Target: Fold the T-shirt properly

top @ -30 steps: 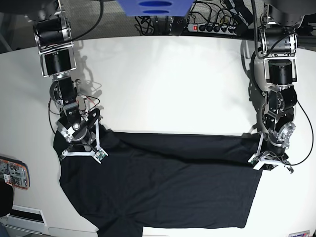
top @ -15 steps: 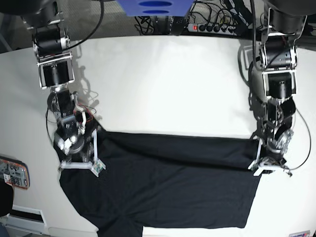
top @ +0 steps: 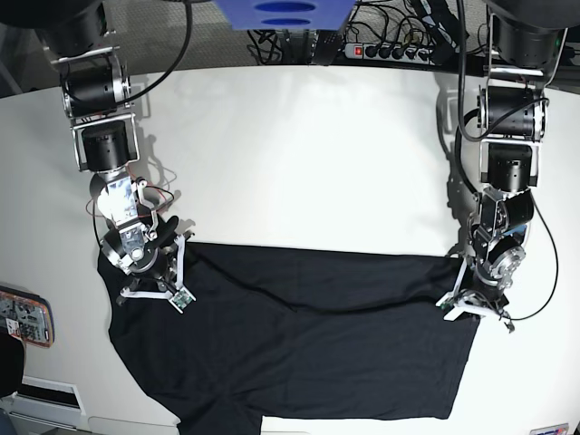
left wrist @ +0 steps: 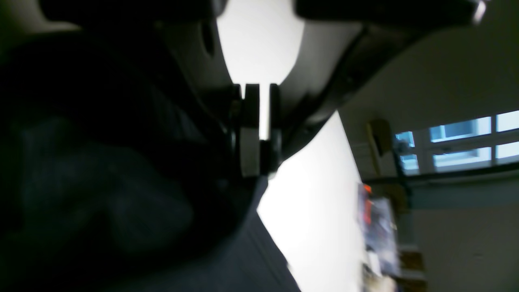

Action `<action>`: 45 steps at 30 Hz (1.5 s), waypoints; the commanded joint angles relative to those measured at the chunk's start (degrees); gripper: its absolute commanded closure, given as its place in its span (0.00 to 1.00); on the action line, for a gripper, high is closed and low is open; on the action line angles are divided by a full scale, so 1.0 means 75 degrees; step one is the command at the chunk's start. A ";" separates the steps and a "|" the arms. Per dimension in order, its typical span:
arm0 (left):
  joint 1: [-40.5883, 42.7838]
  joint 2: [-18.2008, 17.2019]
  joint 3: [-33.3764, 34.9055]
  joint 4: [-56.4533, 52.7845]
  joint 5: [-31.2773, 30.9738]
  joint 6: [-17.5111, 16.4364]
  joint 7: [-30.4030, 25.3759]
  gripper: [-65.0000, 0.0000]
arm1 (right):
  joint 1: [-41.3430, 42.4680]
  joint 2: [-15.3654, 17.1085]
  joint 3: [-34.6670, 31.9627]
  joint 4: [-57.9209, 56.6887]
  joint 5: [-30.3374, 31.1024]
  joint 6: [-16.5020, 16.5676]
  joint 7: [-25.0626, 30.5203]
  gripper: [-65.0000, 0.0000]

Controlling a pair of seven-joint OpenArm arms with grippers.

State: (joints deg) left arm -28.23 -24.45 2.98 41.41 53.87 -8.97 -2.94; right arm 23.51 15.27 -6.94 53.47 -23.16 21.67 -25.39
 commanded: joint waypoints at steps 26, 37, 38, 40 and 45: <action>-0.0145 -0.0110 -0.0017 0.0158 -0.0026 0.0182 -0.0071 1.00 | 0.1338 -0.1057 0.1166 0.0015 -0.0060 -0.1442 0.0472 0.74; -0.0181 -0.0134 -0.0052 0.0170 -0.0026 0.0182 -0.0071 1.00 | 0.0564 -0.1045 0.1212 0.0765 -0.0071 -0.1442 0.0308 0.74; -0.0181 -0.0134 -0.0052 0.0170 -0.0026 0.0182 -0.0071 1.00 | 0.0529 -0.1045 0.1212 0.0929 -0.0071 -0.1442 0.0308 0.74; -0.0181 -0.0134 -0.0052 0.0170 -0.0026 0.0182 -0.0071 1.00 | 0.0529 -0.1045 0.1201 0.1187 -0.0071 -0.1442 0.0308 0.74; -0.0438 -0.0122 -0.0052 0.0158 -0.0026 0.0182 -0.0071 1.00 | 0.0505 -0.1045 0.1189 0.1316 -0.0071 -0.1442 0.0308 0.74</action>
State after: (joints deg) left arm -28.77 -24.60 2.90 41.54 53.89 -9.19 -2.96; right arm 26.33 7.03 1.91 62.57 -23.99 11.03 -23.73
